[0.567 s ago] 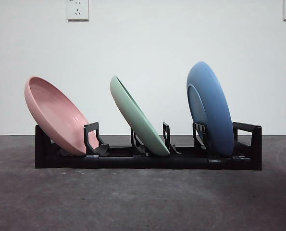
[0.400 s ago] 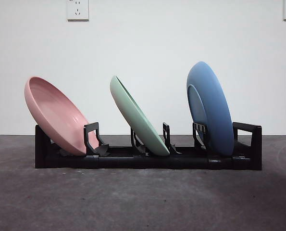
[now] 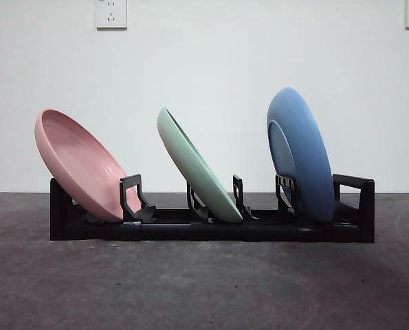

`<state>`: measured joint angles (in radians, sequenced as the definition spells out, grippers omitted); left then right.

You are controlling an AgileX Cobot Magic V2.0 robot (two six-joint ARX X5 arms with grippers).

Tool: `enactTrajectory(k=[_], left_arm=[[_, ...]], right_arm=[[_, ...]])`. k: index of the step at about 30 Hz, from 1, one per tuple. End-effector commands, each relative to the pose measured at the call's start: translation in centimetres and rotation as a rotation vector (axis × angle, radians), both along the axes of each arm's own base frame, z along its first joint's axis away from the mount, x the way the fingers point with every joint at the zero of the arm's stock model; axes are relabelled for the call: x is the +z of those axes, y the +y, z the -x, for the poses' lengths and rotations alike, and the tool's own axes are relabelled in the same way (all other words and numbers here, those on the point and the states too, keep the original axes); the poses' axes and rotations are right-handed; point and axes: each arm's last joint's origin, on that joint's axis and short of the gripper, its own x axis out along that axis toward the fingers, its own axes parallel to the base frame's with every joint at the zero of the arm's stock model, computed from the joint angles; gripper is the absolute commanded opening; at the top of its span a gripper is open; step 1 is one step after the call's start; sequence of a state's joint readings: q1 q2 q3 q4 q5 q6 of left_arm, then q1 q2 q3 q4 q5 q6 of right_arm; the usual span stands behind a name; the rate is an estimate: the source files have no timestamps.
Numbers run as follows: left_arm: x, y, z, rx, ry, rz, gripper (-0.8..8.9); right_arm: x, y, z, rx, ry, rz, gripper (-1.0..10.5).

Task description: Place the plate

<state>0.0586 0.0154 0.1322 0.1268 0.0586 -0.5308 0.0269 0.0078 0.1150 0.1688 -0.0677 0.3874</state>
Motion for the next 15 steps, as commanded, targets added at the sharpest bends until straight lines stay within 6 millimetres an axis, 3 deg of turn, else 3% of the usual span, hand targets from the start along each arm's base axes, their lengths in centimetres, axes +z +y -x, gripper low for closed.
enactTrajectory(k=[1, 9, 15], left_arm=[[3.0, -0.1, 0.9, -0.019, 0.058, 0.0, 0.1], [9.8, -0.6, 0.8, -0.165, 0.284, -0.196, 0.1], [12.9, -0.8, -0.8, -0.28, 0.441, -0.261, 0.1]], right_arm=[[2.7, 0.1, 0.9, 0.06, 0.057, -0.032, 0.1], [9.7, 0.8, 0.4, 0.257, 0.253, 0.092, 0.1], [13.0, 1.3, -1.7, 0.441, 0.422, 0.159, 0.1]])
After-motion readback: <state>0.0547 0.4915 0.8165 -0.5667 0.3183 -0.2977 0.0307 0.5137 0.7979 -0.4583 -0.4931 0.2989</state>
